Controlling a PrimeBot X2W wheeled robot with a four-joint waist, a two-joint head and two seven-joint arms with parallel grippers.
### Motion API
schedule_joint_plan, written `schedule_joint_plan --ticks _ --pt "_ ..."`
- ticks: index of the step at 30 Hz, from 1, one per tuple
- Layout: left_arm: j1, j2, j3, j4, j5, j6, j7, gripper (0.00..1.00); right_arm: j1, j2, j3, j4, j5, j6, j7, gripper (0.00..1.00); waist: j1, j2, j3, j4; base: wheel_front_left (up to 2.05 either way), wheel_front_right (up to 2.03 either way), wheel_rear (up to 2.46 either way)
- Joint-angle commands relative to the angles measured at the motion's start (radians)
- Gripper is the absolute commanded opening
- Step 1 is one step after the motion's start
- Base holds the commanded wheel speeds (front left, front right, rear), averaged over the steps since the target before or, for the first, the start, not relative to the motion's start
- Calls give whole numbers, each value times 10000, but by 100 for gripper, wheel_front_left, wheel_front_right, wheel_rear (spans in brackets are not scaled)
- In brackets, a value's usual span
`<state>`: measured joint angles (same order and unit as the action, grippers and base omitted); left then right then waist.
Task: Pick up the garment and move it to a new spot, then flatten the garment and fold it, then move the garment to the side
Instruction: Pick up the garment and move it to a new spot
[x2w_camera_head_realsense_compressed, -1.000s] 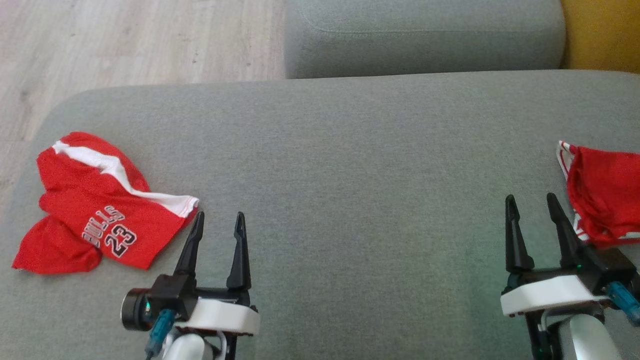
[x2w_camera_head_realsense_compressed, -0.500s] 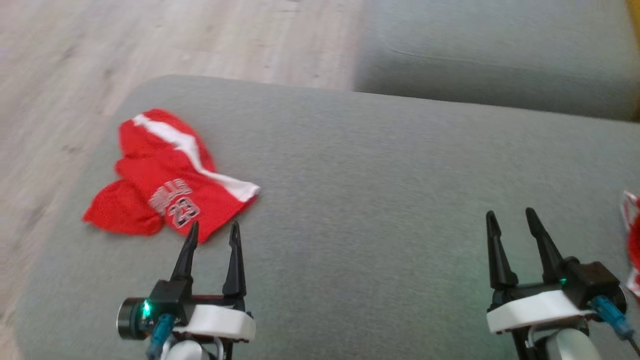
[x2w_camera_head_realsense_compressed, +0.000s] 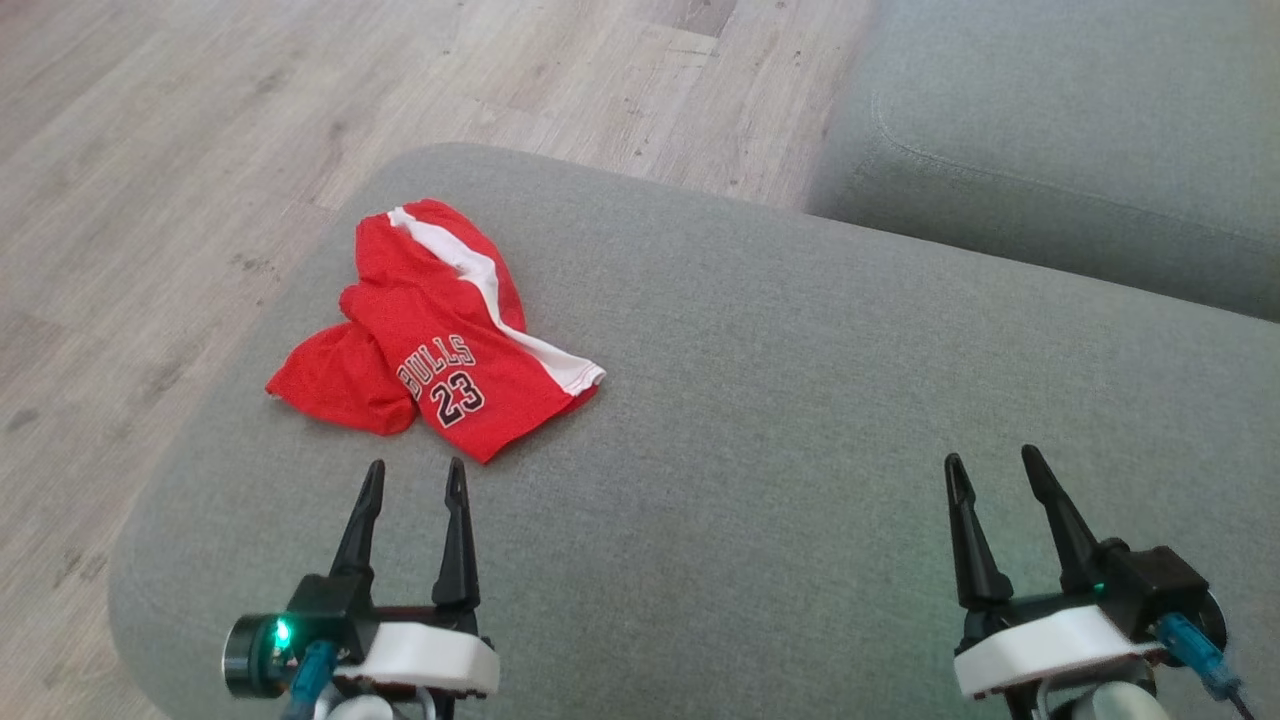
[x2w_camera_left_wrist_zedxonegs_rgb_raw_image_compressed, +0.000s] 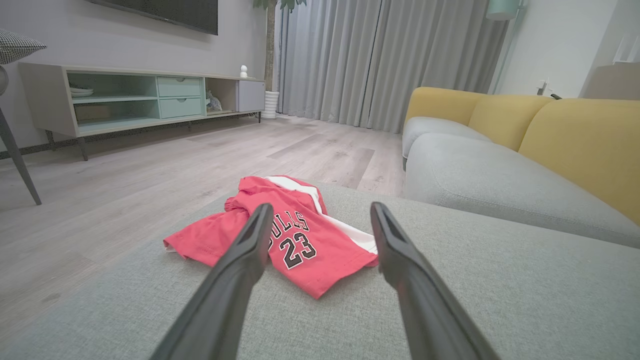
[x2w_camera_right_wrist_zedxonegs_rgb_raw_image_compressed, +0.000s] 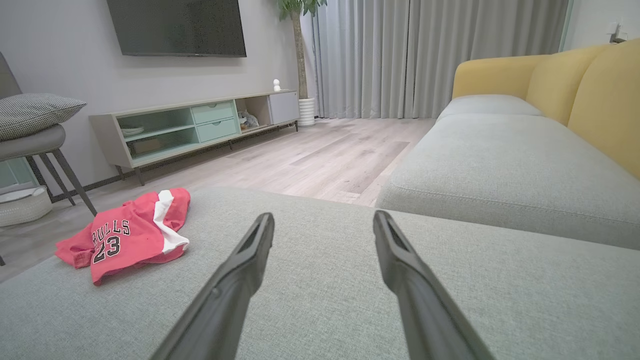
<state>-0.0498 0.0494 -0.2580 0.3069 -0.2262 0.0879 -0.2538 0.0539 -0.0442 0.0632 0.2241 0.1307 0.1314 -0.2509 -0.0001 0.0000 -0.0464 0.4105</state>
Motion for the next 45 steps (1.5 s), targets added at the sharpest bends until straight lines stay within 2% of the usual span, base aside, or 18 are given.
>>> schedule_joint_plan --ticks 1,7,11,25,29,33,38,39,40,45 --pt "-361 8 363 -295 70 6 -80 100 -268 -61 231 -247 3 -7 -108 100 1 0 32 -19 0 0 0" --pt "-870 8 262 148 160 -96 -80 100 -328 -61 154 -170 -102 -7 -108 100 1 0 266 -269 0 0 0" --pt "-1732 8 86 1316 152 -238 -59 100 -460 -61 -2 -229 -183 -7 -108 100 1 0 647 -523 0 0 0" --pt "-5839 173 -490 5392 292 -1244 1693 100 -1443 -60 -204 -714 -748 -7 -108 100 1 0 2978 -1657 0 0 0" --pt "-6486 225 -474 6402 206 -1320 1911 100 -1606 -60 -158 -671 -751 -7 -109 100 1 0 3294 -1910 0 0 0" --pt "-6923 290 -413 7277 129 -1202 2044 100 -1735 -60 -97 -649 -755 -7 -109 100 1 0 3420 -2086 0 0 0" --pt "-7176 298 -326 7906 -23 -1163 2016 100 -1793 -60 -39 -658 -720 -7 -109 100 1 0 3442 -2206 0 0 0" --pt "-7216 297 -313 8025 -66 -1204 1970 20 -1804 -60 -26 -655 -710 -7 -109 100 1 0 3435 -2233 0 0 0" --pt "-7261 302 -298 8109 -102 -1237 1868 0 -1817 -60 -15 -648 -698 -7 -109 100 1 0 3420 -2259 0 0 0" --pt "-7405 273 -307 8142 -177 -1305 724 0 -1826 -60 12 -578 -624 -7 -109 100 1 0 3114 -2418 0 0 0"
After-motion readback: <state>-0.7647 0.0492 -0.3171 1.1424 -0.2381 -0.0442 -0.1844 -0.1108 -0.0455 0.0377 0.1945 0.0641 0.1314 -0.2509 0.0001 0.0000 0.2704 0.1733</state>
